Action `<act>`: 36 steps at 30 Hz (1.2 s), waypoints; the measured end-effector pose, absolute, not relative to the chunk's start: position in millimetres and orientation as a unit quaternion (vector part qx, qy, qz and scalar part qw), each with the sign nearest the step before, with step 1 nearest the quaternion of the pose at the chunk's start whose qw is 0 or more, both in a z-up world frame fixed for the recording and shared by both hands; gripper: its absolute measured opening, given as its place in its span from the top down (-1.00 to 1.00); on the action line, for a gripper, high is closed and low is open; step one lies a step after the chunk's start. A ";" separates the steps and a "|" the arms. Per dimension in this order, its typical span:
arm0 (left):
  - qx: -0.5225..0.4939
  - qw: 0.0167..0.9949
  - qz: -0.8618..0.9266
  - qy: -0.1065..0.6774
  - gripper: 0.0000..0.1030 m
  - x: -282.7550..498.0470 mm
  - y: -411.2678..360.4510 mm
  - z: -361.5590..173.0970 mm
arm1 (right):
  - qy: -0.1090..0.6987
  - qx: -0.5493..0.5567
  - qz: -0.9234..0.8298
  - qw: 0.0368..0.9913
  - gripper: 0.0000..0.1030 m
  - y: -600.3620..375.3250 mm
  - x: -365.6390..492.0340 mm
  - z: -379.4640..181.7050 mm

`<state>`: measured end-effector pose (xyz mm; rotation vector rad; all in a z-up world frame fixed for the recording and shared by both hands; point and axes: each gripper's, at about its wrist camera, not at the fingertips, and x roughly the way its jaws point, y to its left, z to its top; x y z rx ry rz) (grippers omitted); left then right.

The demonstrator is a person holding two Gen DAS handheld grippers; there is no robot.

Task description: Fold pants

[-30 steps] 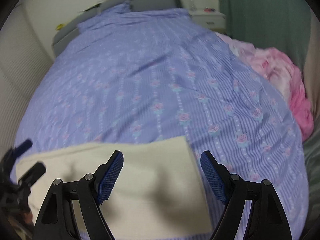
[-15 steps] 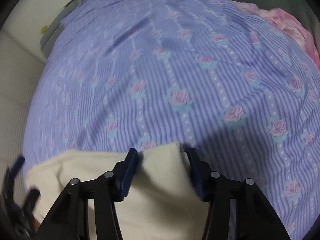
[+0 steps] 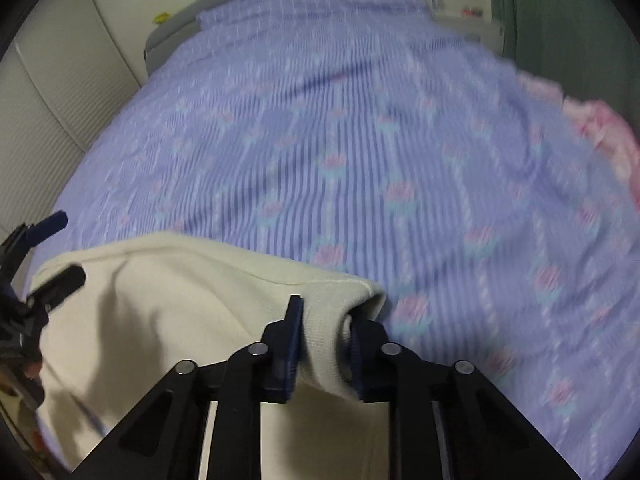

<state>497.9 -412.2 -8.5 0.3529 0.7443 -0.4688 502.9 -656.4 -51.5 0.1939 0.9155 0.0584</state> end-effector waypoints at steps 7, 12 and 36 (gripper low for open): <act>0.159 0.897 -0.207 0.357 -1.00 509.9 -414.3 -4.3 | 0.398 0.017 -0.238 0.886 0.22 -683.2 534.2 -30.3; 0.153 0.900 -0.214 0.346 -1.00 506.0 -411.0 0.1 | 0.394 0.043 -0.162 0.904 0.10 -682.9 508.9 -27.5; 0.096 0.934 -0.220 0.265 -1.00 216.1 -212.8 109.9 | 0.246 -0.037 -0.058 0.967 -0.45 -423.8 164.2 94.9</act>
